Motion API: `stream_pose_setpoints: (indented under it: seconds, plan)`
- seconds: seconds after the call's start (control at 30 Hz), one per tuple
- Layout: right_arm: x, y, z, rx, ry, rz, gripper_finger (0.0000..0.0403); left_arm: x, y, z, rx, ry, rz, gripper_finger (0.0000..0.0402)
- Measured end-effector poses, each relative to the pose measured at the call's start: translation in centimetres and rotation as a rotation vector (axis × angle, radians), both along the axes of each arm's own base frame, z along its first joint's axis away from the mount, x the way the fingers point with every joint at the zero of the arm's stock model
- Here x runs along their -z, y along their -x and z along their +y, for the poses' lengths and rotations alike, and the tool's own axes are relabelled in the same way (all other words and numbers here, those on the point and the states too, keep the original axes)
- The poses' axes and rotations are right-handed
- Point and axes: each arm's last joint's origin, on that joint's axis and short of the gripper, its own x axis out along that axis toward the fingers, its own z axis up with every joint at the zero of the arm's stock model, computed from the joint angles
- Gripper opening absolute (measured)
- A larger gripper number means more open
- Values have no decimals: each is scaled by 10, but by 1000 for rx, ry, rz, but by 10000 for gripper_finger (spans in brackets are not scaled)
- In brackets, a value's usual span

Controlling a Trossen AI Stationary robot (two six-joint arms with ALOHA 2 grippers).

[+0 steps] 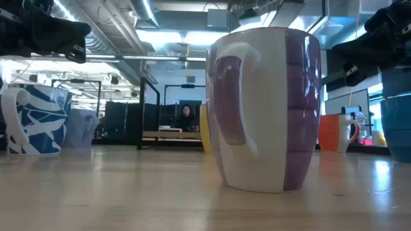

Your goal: Place coffee mugs

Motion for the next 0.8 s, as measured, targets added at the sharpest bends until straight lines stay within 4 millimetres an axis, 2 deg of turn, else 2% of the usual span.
stream_pose_setpoints:
  seconds: [0.13,0.3,0.57,0.8]
  plan:
    - [0,0,0,0,0,0,3,-1,0,0,1,14,-7,0]
    - [0,0,0,0,0,0,3,-14,3,3,-73,174,-111,0]
    - [0,0,0,0,0,-1,3,-54,5,7,-167,168,-164,0]
    - [-2,0,0,10,-3,-19,3,-93,-10,5,-223,154,-116,0]
